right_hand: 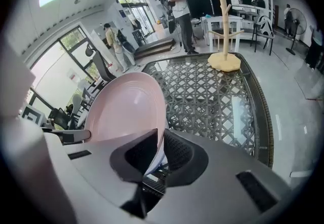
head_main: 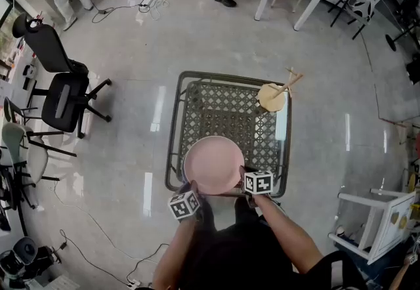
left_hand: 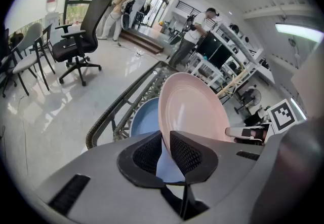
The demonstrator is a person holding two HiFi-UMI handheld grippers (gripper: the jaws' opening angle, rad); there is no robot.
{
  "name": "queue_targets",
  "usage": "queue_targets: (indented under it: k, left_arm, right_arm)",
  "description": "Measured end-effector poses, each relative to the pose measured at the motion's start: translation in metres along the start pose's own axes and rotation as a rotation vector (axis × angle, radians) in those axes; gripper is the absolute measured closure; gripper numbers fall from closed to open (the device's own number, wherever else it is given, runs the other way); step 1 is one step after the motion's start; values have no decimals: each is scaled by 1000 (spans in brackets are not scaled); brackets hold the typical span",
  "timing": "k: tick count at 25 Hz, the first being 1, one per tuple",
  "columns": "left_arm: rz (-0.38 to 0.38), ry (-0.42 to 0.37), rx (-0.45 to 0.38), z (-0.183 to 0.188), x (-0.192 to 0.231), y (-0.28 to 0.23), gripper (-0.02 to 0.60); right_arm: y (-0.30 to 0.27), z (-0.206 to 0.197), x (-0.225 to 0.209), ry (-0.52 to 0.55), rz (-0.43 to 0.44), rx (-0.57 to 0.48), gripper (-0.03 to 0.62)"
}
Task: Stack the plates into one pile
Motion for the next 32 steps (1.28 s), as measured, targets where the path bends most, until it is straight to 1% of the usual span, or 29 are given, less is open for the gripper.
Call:
queue_targets:
  k: [6, 11, 19, 26, 30, 32]
  left_arm:
    - [9, 19, 55, -10, 28, -4, 520]
    - [11, 30, 92, -19, 42, -12, 520]
    - [29, 32, 132, -28, 54, -24, 520]
    - [46, 30, 166, -34, 57, -31, 518]
    - [58, 35, 166, -36, 57, -35, 518]
    - [57, 22, 169, -36, 55, -36, 518]
  right_arm:
    - [-20, -18, 13, -16, -21, 44, 557]
    - [-30, -32, 17, -32, -37, 67, 557]
    - [-43, -46, 15, -48, -58, 108, 557]
    - [-51, -53, 12, -35, -65, 144, 557]
    - [-56, -57, 8, -27, -67, 164, 557]
    - [-56, -58, 6, -24, -71, 169, 557]
Point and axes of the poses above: the fingertips, and each gripper's own axes: y backward along the fingers, x to its left, z out of its top, the point moved 3 cm from there along y, backward along the fingers, and after that the axes turned 8 degrees about -x, right-handed, at the moved point
